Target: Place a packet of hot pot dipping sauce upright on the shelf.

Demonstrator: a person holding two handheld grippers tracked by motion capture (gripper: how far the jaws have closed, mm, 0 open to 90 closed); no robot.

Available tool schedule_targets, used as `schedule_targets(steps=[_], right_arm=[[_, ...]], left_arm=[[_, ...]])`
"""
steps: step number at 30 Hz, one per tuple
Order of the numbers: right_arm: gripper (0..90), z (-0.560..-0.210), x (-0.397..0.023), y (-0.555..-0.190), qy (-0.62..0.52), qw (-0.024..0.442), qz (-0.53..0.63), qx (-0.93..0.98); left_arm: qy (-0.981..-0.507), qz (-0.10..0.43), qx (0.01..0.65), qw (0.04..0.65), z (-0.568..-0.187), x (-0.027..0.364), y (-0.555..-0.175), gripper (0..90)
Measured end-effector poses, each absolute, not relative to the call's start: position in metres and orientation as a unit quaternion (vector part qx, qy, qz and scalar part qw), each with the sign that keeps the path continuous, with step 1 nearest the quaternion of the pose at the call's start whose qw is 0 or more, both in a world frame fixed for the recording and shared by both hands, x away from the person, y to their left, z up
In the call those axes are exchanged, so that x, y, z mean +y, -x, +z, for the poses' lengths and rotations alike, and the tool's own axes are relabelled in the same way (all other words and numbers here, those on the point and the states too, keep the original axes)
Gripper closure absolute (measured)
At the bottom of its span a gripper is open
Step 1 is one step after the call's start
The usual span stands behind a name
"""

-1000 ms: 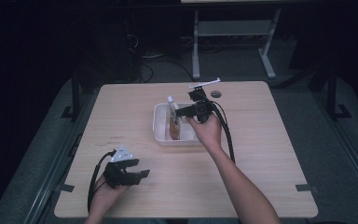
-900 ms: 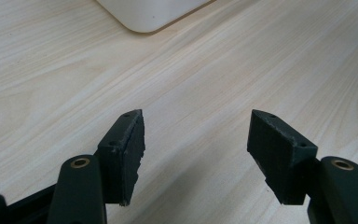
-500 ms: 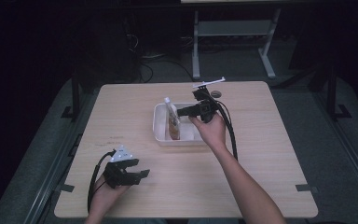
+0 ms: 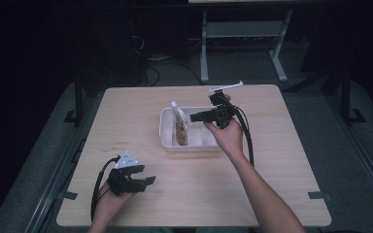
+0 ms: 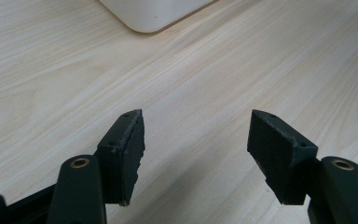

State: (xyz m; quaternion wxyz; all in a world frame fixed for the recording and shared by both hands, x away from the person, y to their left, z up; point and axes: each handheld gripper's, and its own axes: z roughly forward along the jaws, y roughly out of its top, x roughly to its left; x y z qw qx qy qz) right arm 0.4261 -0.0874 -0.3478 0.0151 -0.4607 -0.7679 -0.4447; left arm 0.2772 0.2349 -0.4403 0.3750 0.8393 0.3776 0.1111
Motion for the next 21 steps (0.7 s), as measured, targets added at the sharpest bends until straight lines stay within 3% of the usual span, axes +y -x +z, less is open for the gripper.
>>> schedule_targets(steps=[21], right_arm=[[51.8,-0.356,-0.118,-0.417,0.461,0.033,-0.453,-0.763]], left_arm=[[-0.835,0.114,0.381,0.38,-0.439,0.237,-0.277,35.9]])
